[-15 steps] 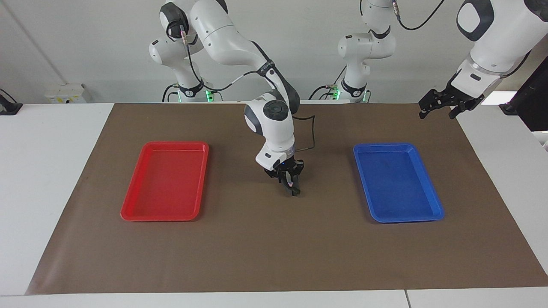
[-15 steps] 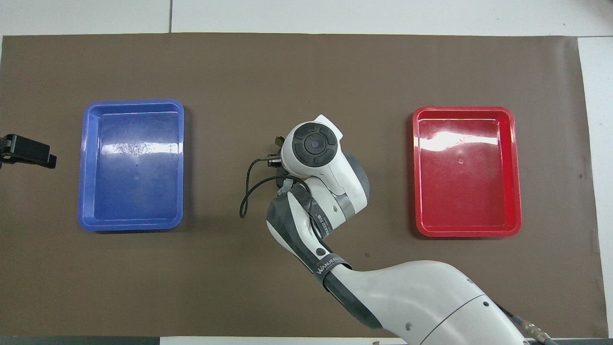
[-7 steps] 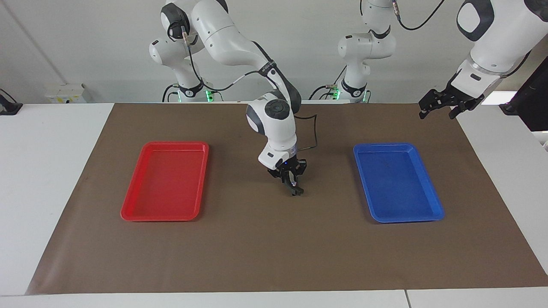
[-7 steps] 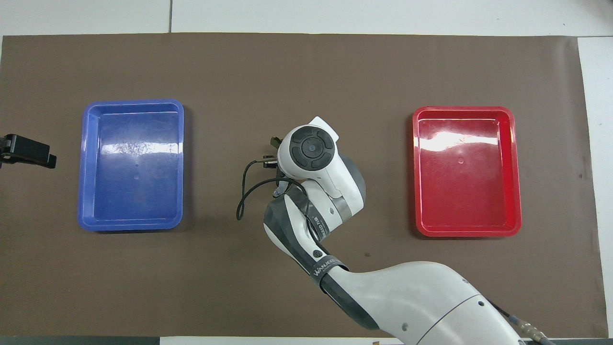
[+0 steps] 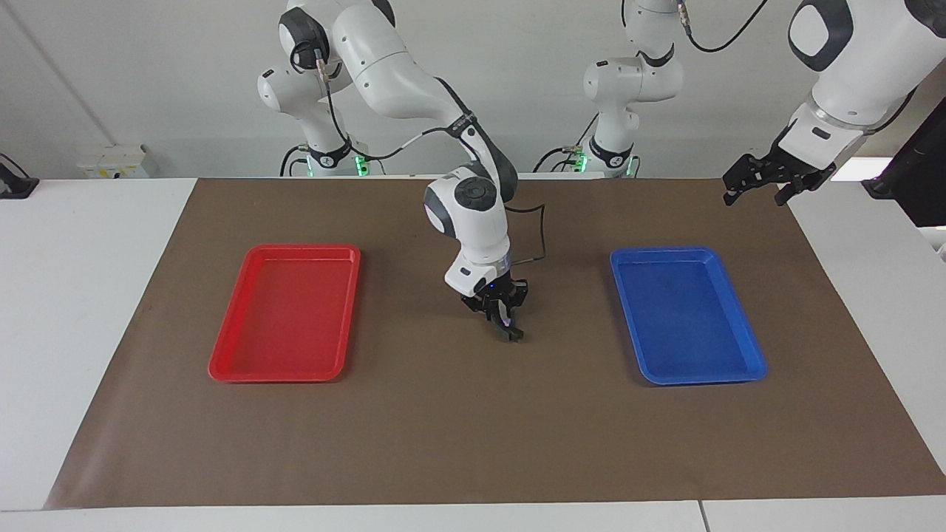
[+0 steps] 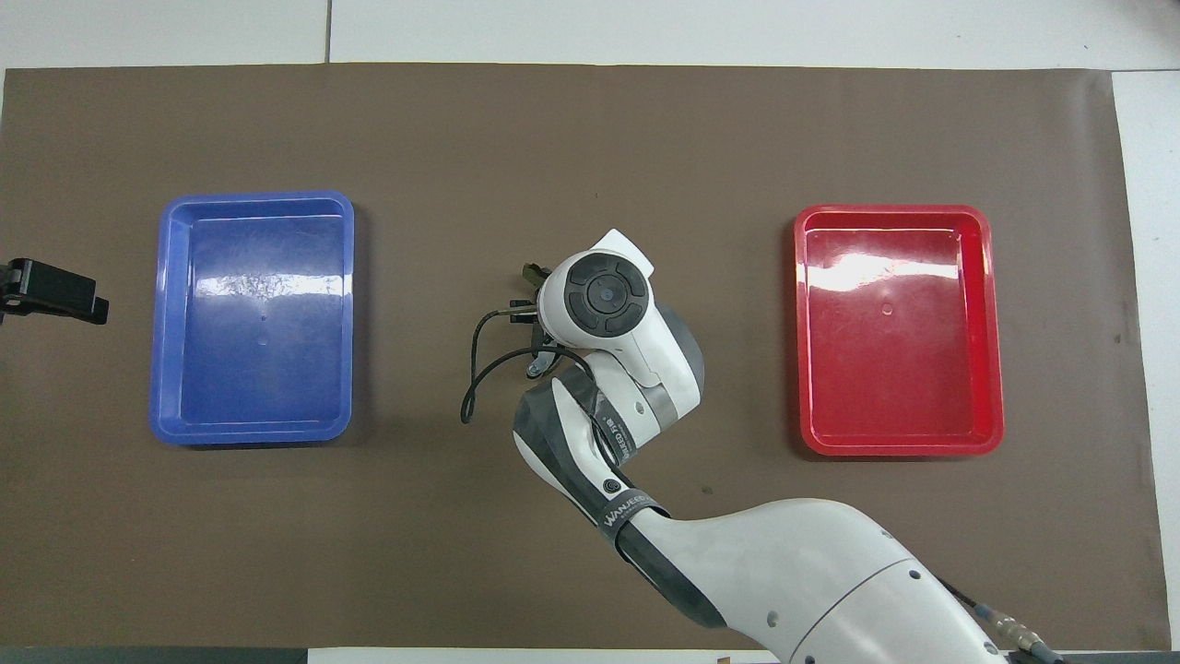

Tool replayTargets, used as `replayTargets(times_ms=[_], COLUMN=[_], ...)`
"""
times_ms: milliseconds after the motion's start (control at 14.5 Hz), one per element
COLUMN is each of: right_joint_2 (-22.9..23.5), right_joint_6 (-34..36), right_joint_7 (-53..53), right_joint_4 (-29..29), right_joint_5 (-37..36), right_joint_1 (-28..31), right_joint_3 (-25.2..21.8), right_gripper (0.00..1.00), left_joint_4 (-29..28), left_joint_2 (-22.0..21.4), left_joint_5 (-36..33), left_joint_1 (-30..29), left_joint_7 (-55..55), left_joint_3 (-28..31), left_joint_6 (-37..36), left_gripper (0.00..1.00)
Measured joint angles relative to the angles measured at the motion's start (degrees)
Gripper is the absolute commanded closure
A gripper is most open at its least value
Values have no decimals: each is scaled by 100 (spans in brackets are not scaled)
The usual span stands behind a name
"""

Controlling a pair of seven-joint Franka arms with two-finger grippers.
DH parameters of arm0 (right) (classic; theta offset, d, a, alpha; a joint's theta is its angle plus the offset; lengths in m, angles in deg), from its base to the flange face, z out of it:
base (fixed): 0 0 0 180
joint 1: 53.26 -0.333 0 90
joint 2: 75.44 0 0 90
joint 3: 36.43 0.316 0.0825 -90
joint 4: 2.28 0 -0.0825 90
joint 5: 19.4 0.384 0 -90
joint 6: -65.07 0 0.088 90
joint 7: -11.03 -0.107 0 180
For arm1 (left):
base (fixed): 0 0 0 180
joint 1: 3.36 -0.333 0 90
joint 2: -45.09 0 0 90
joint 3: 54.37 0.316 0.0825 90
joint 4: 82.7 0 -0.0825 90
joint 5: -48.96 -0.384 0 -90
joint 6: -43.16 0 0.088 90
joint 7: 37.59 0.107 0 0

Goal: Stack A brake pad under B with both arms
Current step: 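Lower the curved pad onto the dark pad and open the right gripper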

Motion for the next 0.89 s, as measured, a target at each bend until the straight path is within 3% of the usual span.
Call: replayTargets(times_ms=[69,551,895], right_joint_2=[0,-87,-781], right_joint_6=[0,67,671], right_joint_7=[0,-5,-43], right_joint_4=[1,-37,-26], right_joint_5=[3,10,-21], right_joint_1=[2,-45,467], right_joint_3=[0,-7,-270], right_gripper=[0,0,0], left_joint_4=[0,0,-1], left_joint_2=[0,-5,-5], left_joint_5=[0,0,0], left_joint_1=[0,0,0], left_joint_7=[0,0,0], left_joint_3=[0,0,0], left_joint_6=[0,0,0], left_gripper=[0,0,0])
